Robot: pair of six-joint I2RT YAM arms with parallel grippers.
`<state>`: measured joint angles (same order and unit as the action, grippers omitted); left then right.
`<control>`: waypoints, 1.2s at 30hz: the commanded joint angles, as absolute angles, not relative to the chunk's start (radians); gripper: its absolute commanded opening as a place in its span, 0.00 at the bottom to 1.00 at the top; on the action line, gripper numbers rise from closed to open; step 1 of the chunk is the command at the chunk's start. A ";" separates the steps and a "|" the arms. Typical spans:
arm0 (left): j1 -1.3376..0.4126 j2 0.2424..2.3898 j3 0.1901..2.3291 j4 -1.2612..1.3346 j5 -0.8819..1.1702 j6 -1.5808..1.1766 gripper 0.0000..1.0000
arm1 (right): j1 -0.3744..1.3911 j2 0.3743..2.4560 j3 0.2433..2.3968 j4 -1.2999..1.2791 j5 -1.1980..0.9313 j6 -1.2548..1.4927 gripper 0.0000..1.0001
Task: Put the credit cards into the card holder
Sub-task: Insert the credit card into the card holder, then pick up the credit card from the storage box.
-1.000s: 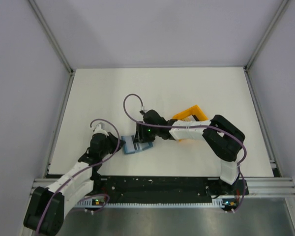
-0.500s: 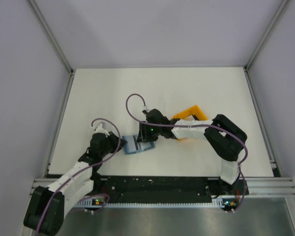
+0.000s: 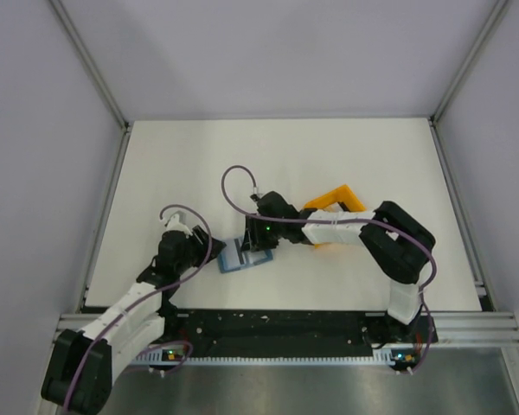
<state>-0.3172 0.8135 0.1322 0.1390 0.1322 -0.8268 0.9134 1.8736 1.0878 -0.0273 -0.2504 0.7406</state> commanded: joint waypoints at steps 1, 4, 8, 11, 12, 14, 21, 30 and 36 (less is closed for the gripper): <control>-0.318 0.792 0.210 0.062 0.042 -0.770 0.56 | 0.896 1.776 1.108 -0.015 -0.222 0.716 0.42; -0.319 0.770 0.238 0.031 0.018 -0.753 0.62 | 0.881 1.767 1.109 -0.048 -0.203 0.716 0.42; -0.319 0.756 0.265 0.025 0.023 -0.726 0.66 | 0.874 1.772 1.115 -0.069 -0.198 0.713 0.41; -0.319 0.758 0.301 0.020 0.058 -0.694 0.68 | 0.874 1.781 1.120 -0.098 -0.181 0.698 0.40; -0.319 0.762 0.310 0.029 0.078 -0.680 0.69 | 0.874 1.779 1.117 -0.100 -0.161 0.693 0.40; -0.319 0.776 0.324 0.054 0.127 -0.670 0.71 | 0.874 1.790 1.127 -0.132 -0.137 0.689 0.39; -0.319 0.865 0.331 0.138 0.209 -0.660 0.71 | 0.873 1.821 1.117 -0.187 -0.077 0.687 0.33; -0.321 0.971 0.336 0.192 0.273 -0.666 0.67 | 0.873 1.862 1.103 -0.210 -0.041 0.712 0.28; -0.321 0.982 0.364 0.196 0.285 -0.657 0.67 | 0.874 1.792 1.137 -0.175 -0.133 0.661 0.38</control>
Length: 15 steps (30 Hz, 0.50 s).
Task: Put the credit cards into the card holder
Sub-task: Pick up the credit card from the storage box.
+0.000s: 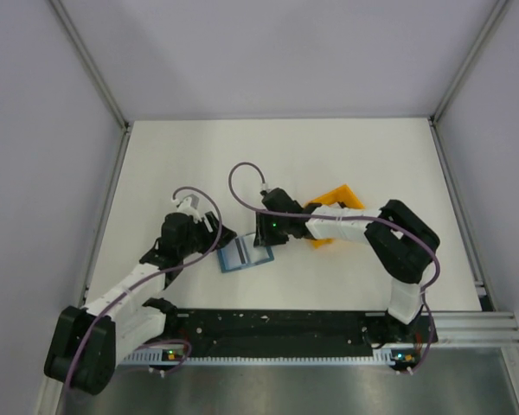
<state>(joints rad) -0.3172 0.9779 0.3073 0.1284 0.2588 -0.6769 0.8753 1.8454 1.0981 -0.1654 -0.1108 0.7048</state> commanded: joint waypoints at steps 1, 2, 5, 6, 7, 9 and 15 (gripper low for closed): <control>-0.321 0.983 0.370 0.190 0.285 -0.654 0.67 | 0.874 1.775 1.143 -0.160 -0.155 0.655 0.39; -0.321 0.979 0.377 0.186 0.284 -0.649 0.67 | 0.874 1.755 1.143 -0.149 -0.167 0.660 0.39; -0.321 0.976 0.388 0.172 0.278 -0.647 0.71 | 0.874 1.715 1.157 -0.138 -0.172 0.650 0.40; -0.321 0.974 0.390 0.173 0.276 -0.646 0.72 | 0.874 1.698 1.161 -0.140 -0.167 0.647 0.40; -0.321 0.977 0.393 0.172 0.278 -0.647 0.73 | 0.871 1.684 1.163 -0.140 -0.161 0.646 0.40; -0.322 0.982 0.396 0.181 0.282 -0.653 0.73 | 0.867 1.669 1.164 -0.138 -0.160 0.637 0.40; -0.337 1.037 0.405 0.215 0.313 -0.664 0.72 | 0.853 1.612 1.149 -0.143 -0.135 0.635 0.40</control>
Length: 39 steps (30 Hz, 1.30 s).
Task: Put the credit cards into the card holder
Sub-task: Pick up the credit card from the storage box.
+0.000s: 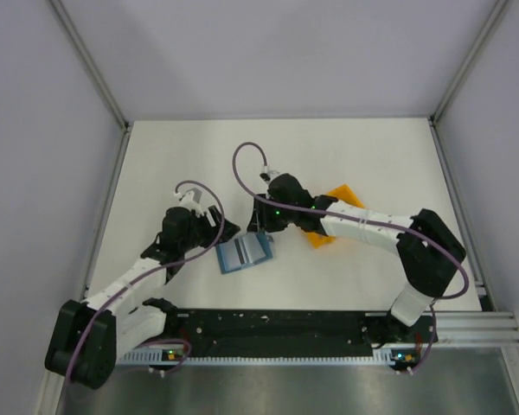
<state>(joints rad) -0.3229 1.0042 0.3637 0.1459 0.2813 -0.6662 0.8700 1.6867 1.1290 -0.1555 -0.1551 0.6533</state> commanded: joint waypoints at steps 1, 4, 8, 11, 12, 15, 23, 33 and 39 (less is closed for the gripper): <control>-0.341 1.051 0.406 0.227 0.327 -0.670 0.70 | 0.848 1.605 1.144 -0.147 -0.130 0.634 0.40; -0.368 1.094 0.408 0.261 0.344 -0.690 0.69 | 0.831 1.560 1.126 -0.164 -0.114 0.630 0.40; -0.416 1.127 0.431 0.278 0.336 -0.698 0.68 | 0.753 1.474 1.077 -0.244 -0.046 0.600 0.40; -0.458 1.156 0.457 0.271 0.324 -0.692 0.66 | 0.640 1.408 1.014 -0.299 -0.035 0.566 0.38; -0.468 1.166 0.460 0.275 0.322 -0.693 0.66 | 0.608 1.384 0.994 -0.311 -0.035 0.552 0.38; -0.497 1.203 0.475 0.281 0.318 -0.696 0.62 | 0.529 1.342 0.939 -0.351 -0.031 0.506 0.36; -0.518 1.333 0.502 0.321 0.345 -0.710 0.53 | 0.459 1.420 0.939 -0.413 -0.048 0.374 0.37; -0.532 1.420 0.503 0.368 0.367 -0.719 0.50 | 0.474 1.549 1.005 -0.463 0.136 0.236 0.55; -0.535 1.451 0.520 0.374 0.377 -0.715 0.50 | 0.506 1.617 1.035 -0.459 0.202 0.176 0.64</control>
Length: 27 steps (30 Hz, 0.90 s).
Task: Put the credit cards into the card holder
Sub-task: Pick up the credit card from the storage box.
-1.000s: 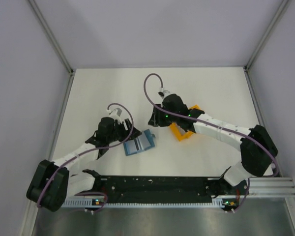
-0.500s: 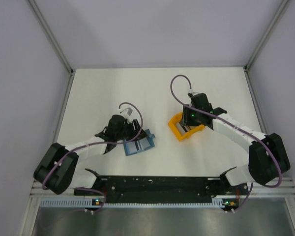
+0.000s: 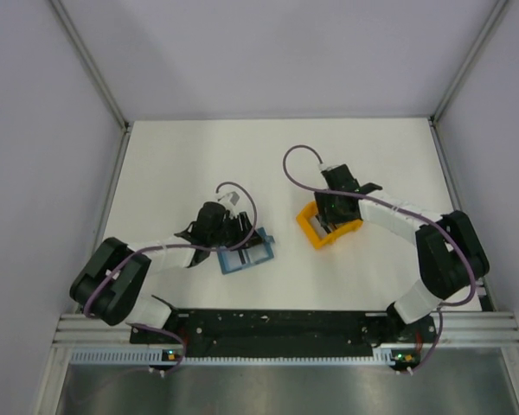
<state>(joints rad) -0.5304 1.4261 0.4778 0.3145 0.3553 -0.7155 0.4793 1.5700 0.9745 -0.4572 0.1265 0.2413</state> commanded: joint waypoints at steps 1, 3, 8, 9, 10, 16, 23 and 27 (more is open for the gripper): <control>-0.535 1.456 0.520 0.376 0.379 -0.713 0.49 | 0.517 1.637 1.040 -0.460 0.207 0.169 0.64; -0.535 1.460 0.526 0.373 0.379 -0.710 0.49 | 0.534 1.676 1.046 -0.457 0.228 0.163 0.64; -0.535 1.456 0.526 0.365 0.373 -0.707 0.49 | 0.540 1.735 1.052 -0.460 0.223 0.192 0.62; -0.535 1.457 0.528 0.364 0.371 -0.707 0.49 | 0.538 1.735 1.046 -0.456 0.209 0.196 0.61; -0.534 1.457 0.528 0.361 0.371 -0.706 0.49 | 0.538 1.736 1.046 -0.457 0.198 0.202 0.58; -0.534 1.465 0.529 0.362 0.371 -0.710 0.48 | 0.538 1.729 1.049 -0.456 0.141 0.216 0.33; -0.532 1.468 0.531 0.362 0.371 -0.710 0.48 | 0.537 1.632 1.054 -0.439 0.008 0.215 0.14; -0.534 1.468 0.529 0.360 0.370 -0.710 0.48 | 0.537 1.588 1.063 -0.439 -0.073 0.224 0.14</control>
